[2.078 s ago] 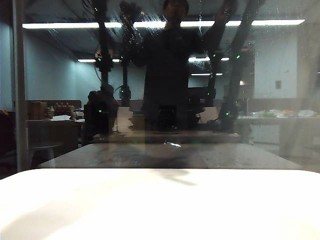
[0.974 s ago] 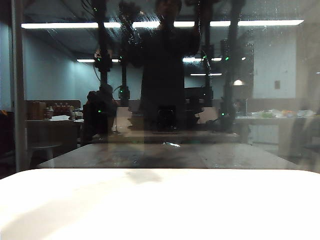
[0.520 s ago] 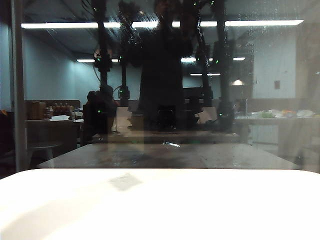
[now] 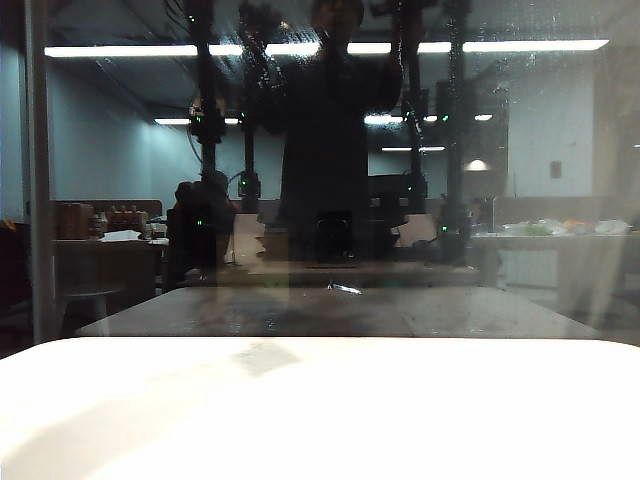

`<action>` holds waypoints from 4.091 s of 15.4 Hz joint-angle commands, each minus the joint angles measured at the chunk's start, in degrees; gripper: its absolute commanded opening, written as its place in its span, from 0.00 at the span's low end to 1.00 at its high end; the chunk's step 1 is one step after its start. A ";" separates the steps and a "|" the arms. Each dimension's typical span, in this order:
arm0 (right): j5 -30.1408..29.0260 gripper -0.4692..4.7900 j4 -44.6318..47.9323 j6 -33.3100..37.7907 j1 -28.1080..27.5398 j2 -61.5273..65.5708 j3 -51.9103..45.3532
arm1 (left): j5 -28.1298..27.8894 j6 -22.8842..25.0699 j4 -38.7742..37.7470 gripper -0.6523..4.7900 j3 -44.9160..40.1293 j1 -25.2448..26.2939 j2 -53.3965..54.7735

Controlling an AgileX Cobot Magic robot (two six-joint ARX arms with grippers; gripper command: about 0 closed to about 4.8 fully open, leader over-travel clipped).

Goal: Reach upward to find where there is water on the glass, pick up the sponge from the table, dry the water, and finally place the sponge back on the table.

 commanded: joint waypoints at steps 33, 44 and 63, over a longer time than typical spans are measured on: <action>1.90 0.07 -4.13 -1.62 9.20 5.99 -2.36 | 0.04 -0.02 2.21 0.11 0.17 0.04 -0.11; 9.73 0.07 -7.91 -5.86 2.58 4.20 -2.29 | 0.02 0.00 2.21 0.11 0.17 0.07 -0.13; 2.05 0.07 -15.08 -6.05 -19.39 -8.55 -2.29 | -2.51 0.02 1.73 0.11 0.17 0.07 0.44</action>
